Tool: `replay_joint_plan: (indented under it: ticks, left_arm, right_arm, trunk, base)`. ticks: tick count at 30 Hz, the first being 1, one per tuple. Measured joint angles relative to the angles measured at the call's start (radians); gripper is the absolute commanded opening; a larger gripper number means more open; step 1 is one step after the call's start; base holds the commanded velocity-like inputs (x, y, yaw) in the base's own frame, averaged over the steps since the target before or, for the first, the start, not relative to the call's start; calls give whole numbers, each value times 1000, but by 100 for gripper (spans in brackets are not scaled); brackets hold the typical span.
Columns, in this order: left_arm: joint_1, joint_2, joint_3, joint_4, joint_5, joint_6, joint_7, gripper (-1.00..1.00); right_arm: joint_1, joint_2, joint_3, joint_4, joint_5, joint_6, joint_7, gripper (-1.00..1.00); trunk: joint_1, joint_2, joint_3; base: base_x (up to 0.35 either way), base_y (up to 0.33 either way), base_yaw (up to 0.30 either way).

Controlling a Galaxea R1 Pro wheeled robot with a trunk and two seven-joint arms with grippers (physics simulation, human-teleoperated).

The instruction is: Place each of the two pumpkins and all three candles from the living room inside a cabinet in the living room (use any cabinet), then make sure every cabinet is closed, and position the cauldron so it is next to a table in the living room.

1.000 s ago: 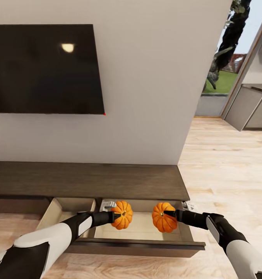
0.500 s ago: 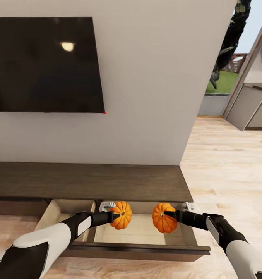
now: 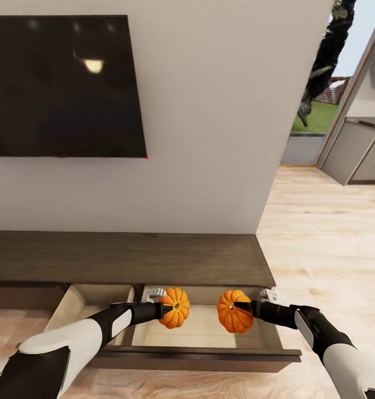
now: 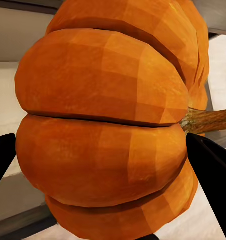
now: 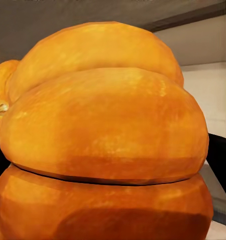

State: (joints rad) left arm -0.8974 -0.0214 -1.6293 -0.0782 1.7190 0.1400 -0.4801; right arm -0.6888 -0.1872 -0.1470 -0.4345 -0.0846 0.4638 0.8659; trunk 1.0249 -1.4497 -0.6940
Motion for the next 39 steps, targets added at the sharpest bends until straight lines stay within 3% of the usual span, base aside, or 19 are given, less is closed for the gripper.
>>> replay_joint_plan:
  ticks: [10, 39]
  left_arm:
    - [0, 3, 0, 2, 0, 0, 0, -100]
    - [0, 3, -1, 6, 0, -1, 1, -100]
  right_arm:
    - [0, -1, -1, 6, -2, -1, 0, -100]
    - [0, -2, -6, 7, -3, -4, 0, -100]
  trunk:
    - [38, -70, -20]
    - [150, -273, -109]
  base:
    - [0, 0, -193]
    - [68, 14, -4]
